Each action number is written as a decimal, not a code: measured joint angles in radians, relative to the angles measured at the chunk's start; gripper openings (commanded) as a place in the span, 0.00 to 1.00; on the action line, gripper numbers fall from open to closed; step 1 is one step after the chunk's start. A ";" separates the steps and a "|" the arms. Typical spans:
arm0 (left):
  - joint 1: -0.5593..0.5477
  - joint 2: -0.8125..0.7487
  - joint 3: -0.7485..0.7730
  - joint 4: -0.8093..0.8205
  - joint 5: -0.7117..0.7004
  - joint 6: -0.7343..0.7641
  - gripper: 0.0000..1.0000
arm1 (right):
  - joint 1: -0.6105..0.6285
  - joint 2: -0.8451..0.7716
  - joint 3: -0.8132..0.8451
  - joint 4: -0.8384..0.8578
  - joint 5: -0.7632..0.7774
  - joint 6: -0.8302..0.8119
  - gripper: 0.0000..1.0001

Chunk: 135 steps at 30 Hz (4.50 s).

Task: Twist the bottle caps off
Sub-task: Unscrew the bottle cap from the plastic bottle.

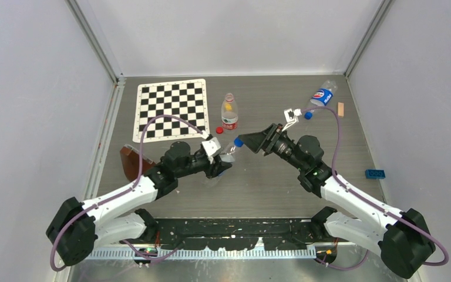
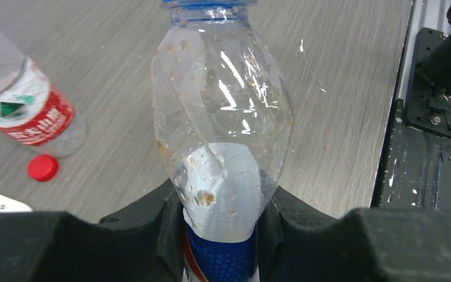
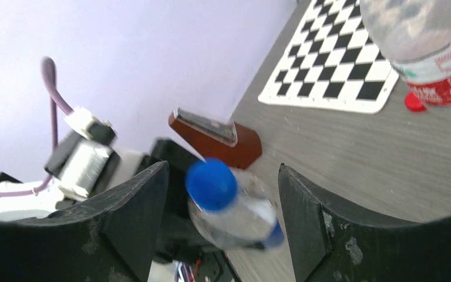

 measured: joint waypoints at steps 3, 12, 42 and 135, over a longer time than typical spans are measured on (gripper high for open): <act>-0.047 0.043 0.028 -0.040 -0.034 -0.003 0.05 | 0.026 0.000 0.000 0.055 0.071 0.011 0.74; -0.128 0.087 0.081 -0.066 -0.180 -0.031 0.03 | 0.103 0.007 0.000 0.079 0.236 0.005 0.67; -0.127 0.121 0.080 -0.016 -0.237 -0.132 0.02 | 0.134 0.086 0.019 0.058 0.324 -0.075 0.00; 0.111 0.177 0.021 0.362 0.383 -0.417 0.01 | 0.083 0.086 -0.008 0.309 0.100 -0.032 0.00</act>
